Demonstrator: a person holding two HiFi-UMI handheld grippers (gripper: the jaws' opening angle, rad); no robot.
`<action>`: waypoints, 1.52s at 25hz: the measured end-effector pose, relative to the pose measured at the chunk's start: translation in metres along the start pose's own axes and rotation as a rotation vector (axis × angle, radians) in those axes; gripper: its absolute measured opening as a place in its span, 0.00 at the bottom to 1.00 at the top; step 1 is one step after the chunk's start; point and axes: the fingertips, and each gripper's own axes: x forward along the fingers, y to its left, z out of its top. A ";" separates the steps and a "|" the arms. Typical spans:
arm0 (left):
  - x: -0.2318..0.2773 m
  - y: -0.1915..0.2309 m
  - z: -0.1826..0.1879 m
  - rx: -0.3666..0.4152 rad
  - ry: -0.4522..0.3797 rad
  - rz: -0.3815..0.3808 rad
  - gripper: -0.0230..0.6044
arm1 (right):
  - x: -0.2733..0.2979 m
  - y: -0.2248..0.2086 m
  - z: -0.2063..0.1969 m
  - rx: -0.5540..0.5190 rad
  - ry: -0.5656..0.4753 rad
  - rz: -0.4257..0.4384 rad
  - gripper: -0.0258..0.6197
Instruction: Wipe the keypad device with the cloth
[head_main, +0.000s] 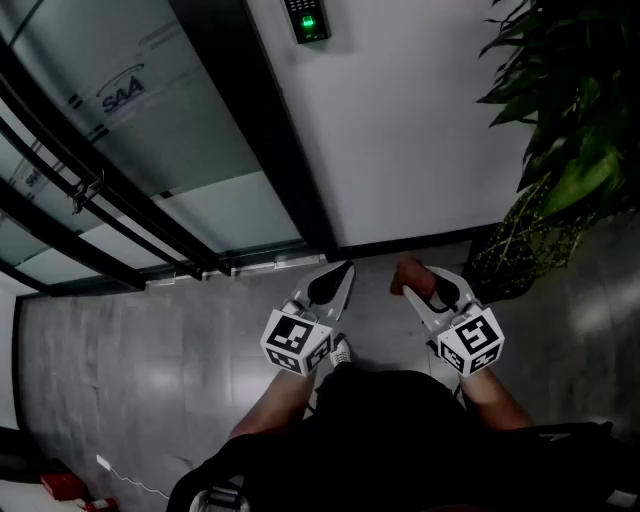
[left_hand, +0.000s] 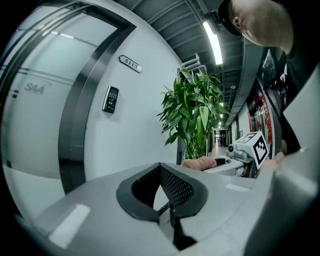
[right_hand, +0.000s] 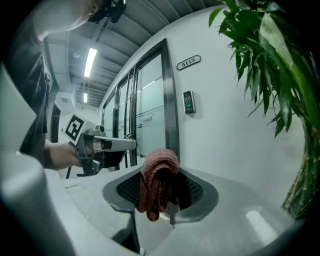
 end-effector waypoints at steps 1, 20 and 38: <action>0.000 0.000 0.000 0.000 0.000 0.000 0.06 | 0.000 0.001 0.000 0.000 0.000 0.001 0.27; -0.003 0.019 -0.002 -0.015 -0.002 0.006 0.06 | 0.016 0.004 -0.003 0.004 0.024 -0.002 0.27; 0.011 0.148 0.024 0.004 -0.009 -0.079 0.06 | 0.160 0.001 0.041 -0.039 0.009 -0.042 0.27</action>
